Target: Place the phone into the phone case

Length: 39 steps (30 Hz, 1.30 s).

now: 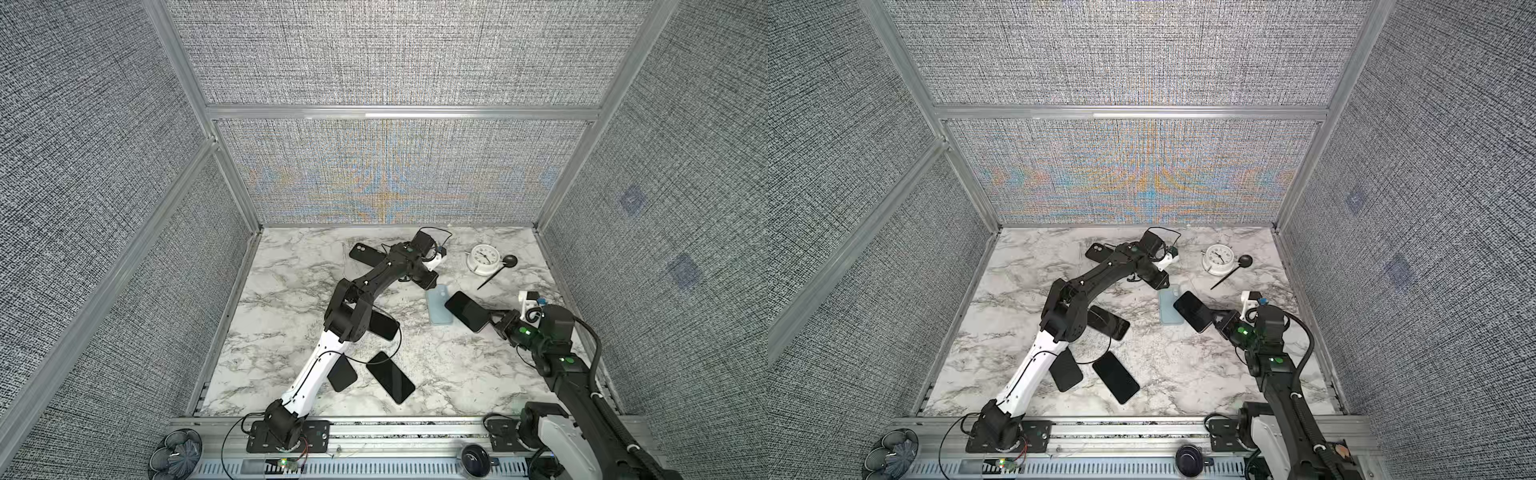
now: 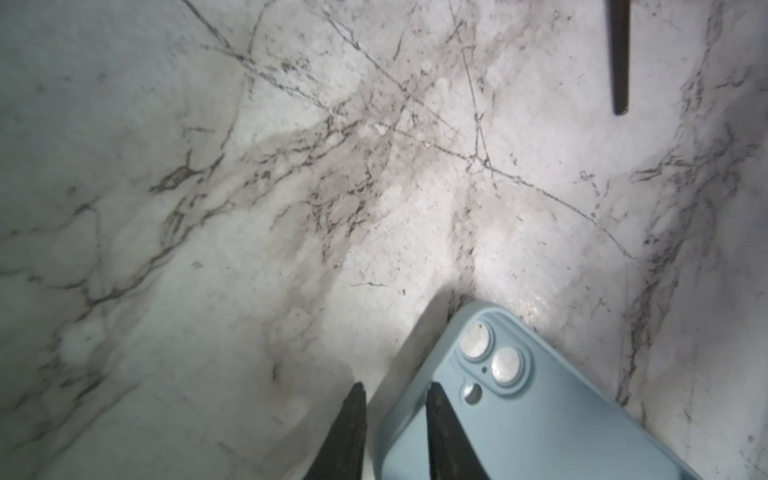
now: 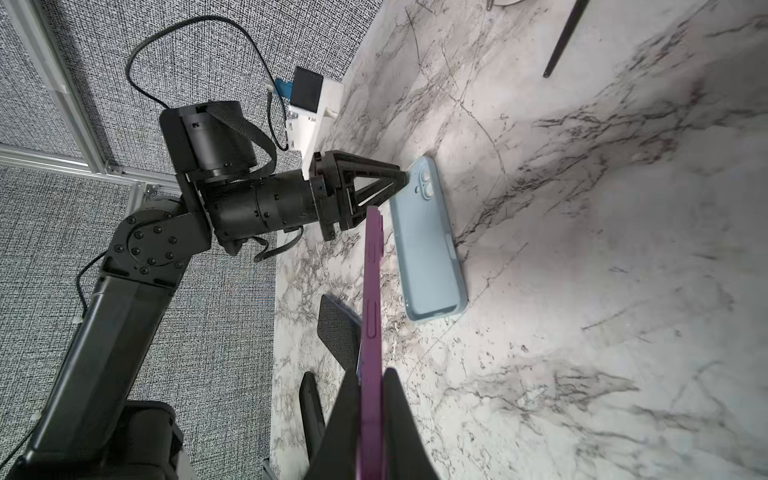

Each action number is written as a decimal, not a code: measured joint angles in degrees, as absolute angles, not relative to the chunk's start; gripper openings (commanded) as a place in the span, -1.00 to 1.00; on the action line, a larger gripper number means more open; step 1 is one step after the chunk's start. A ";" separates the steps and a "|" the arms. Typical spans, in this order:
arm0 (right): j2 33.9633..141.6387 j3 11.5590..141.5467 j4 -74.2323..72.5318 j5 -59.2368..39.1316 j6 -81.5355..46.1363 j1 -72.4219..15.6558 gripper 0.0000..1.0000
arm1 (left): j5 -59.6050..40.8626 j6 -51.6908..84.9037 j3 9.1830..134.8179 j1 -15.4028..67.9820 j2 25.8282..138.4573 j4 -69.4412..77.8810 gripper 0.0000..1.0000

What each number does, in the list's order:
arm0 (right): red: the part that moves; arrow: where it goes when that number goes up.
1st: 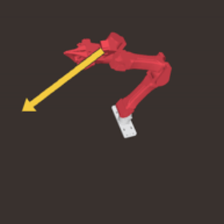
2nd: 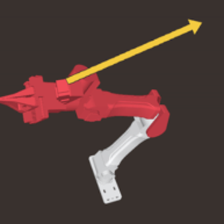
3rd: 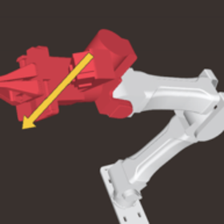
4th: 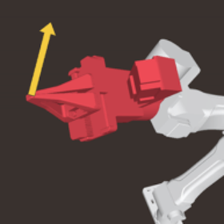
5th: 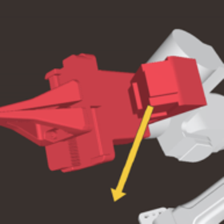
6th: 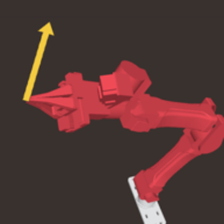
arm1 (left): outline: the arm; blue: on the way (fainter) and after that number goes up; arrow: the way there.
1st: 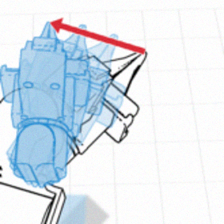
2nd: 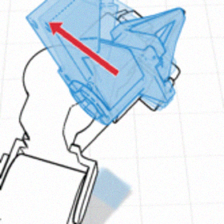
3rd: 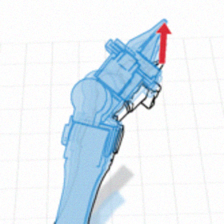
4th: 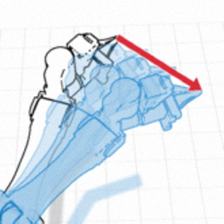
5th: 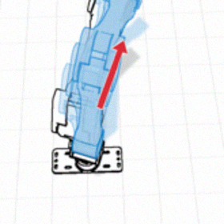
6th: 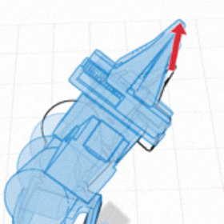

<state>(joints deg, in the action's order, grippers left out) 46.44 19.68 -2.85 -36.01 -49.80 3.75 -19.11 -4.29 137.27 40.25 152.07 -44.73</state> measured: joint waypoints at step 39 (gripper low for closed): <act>63.55 29.65 -2.33 -50.41 -42.59 0.32 -1.00 | -4.34 30.17 89.27 40.53 122.87 -31.59 -0.95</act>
<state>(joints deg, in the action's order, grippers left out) 63.55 29.65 -2.33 -50.41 -42.59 0.32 -4.34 30.17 89.27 40.53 122.87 -31.59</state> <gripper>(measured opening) 0.106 0.049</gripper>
